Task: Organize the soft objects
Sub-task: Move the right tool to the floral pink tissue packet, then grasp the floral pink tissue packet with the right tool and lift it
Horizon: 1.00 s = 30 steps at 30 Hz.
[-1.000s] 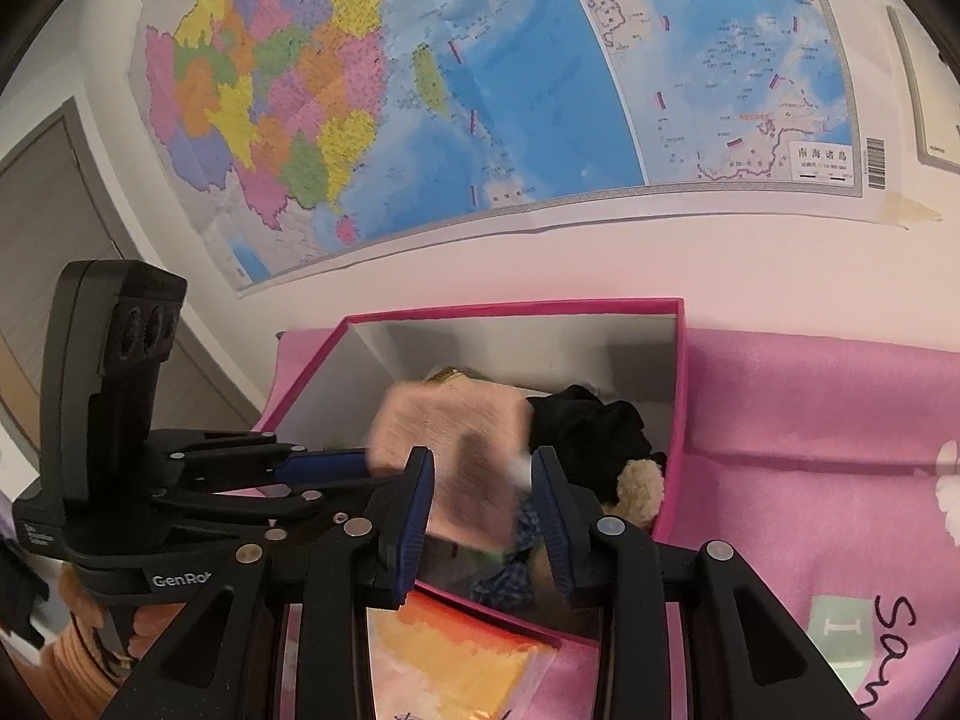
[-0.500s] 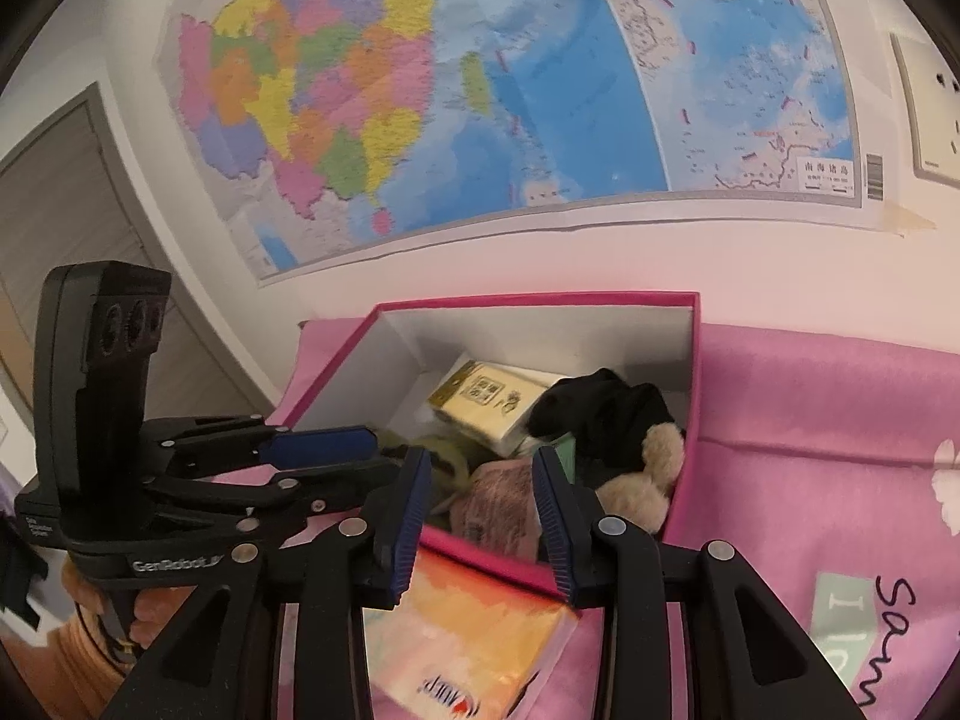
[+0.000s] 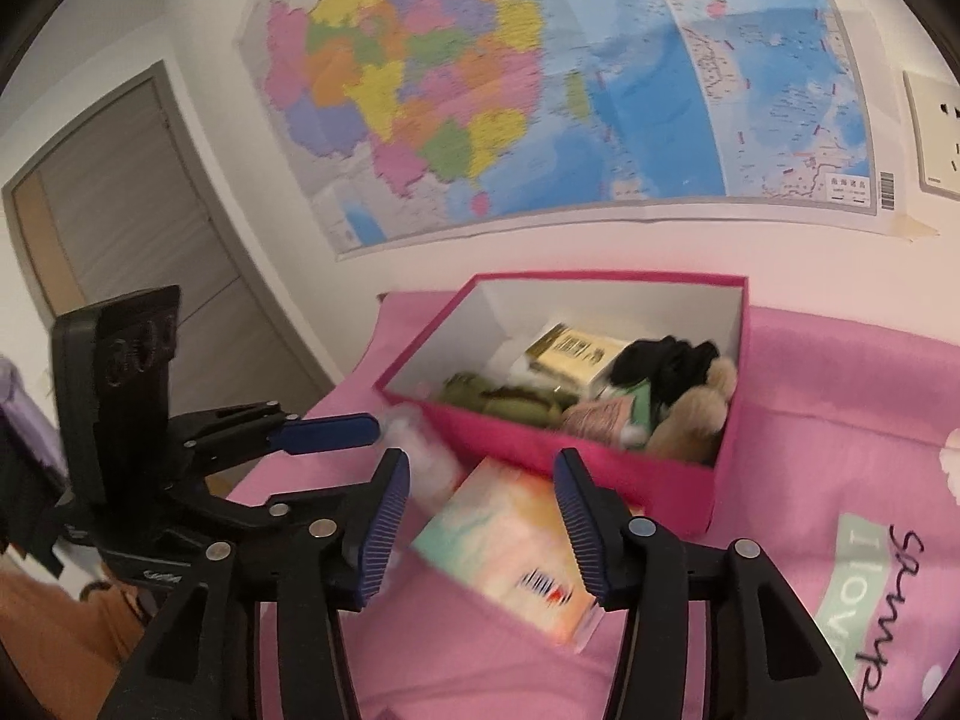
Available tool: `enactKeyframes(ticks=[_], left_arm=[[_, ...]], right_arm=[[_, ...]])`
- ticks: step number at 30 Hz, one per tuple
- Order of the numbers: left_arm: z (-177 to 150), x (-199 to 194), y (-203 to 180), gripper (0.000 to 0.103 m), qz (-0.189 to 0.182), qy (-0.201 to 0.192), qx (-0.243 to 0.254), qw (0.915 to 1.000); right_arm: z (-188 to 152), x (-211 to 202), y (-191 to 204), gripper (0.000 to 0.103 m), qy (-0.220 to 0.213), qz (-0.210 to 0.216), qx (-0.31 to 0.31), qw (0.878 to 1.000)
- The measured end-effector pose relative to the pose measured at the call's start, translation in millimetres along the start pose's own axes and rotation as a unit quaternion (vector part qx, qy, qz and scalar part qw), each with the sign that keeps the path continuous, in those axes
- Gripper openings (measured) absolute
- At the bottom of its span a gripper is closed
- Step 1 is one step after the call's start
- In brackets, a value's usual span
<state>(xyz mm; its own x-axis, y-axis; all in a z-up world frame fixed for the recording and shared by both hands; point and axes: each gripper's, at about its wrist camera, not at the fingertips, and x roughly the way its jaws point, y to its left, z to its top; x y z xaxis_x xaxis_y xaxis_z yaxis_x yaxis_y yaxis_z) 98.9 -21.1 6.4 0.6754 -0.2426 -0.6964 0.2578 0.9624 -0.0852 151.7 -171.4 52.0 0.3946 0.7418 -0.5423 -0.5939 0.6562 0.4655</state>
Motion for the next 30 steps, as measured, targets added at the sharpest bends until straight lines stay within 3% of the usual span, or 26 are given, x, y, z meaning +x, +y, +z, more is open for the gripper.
enactKeyframes(ticks=[6, 17, 26, 30], left_arm=[[-43.9, -0.5, -1.3, 0.060, -0.031, 0.038, -0.006, 0.9988], [-120.7, 11.1, -18.0, 0.060, -0.106, 0.134, -0.013, 0.9853], [-147.8, 14.5, -39.3, 0.060, -0.139, 0.173, -0.010, 0.9750], [-145.8, 16.4, -43.0, 0.048, -0.164, 0.175, -0.008, 0.9708]], right_arm=[[-33.6, -12.1, 16.0, 0.063, 0.030, 0.028, -0.004, 0.999], [-122.8, 6.9, 9.7, 0.064, 0.162, 0.030, 0.041, 0.986], [-155.0, 9.8, 11.2, 0.064, 0.206, 0.042, 0.058, 0.976], [-161.7, 8.4, 14.6, 0.062, 0.210, 0.045, 0.062, 0.975]])
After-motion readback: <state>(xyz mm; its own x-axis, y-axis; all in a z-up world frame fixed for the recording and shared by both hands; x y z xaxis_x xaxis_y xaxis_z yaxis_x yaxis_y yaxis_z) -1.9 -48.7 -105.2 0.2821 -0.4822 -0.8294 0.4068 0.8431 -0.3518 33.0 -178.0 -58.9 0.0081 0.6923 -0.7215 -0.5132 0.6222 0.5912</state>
